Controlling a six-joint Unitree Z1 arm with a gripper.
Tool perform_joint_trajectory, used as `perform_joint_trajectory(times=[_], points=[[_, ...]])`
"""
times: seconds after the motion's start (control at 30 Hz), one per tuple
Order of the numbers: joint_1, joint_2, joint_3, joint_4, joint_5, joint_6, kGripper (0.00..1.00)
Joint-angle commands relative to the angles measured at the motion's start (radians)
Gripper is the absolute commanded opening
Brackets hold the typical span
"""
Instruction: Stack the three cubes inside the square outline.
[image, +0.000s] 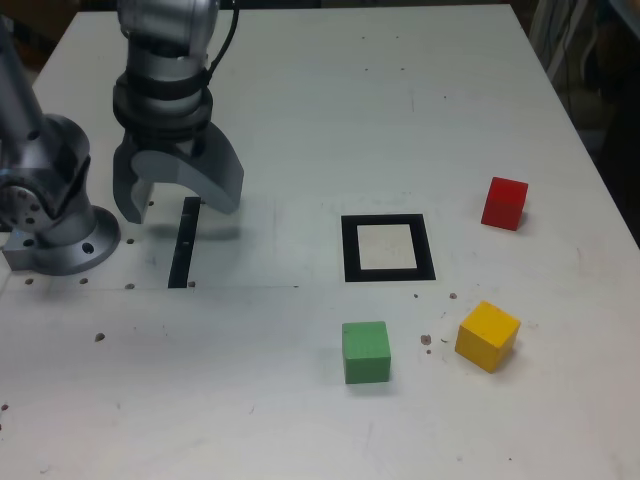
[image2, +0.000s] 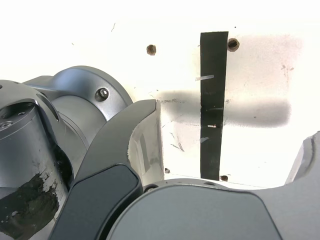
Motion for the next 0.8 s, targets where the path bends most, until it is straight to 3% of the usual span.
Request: perform_joint_trajectory(times=[0.0, 0.23, 0.47, 0.6, 0.77], points=[[0.001, -0.016, 0.003, -0.003, -0.001, -0.004, 0.97], [0.001, -0.042, 0.001, -0.015, 0.040, -0.013, 0.98], [0.003, -0.052, -0.037, 0.037, 0.087, -0.007, 0.98], [0.003, -0.037, -0.074, 0.047, 0.088, 0.008, 0.97], [-0.018, 0.020, -0.223, 0.092, 0.057, 0.035, 0.97]])
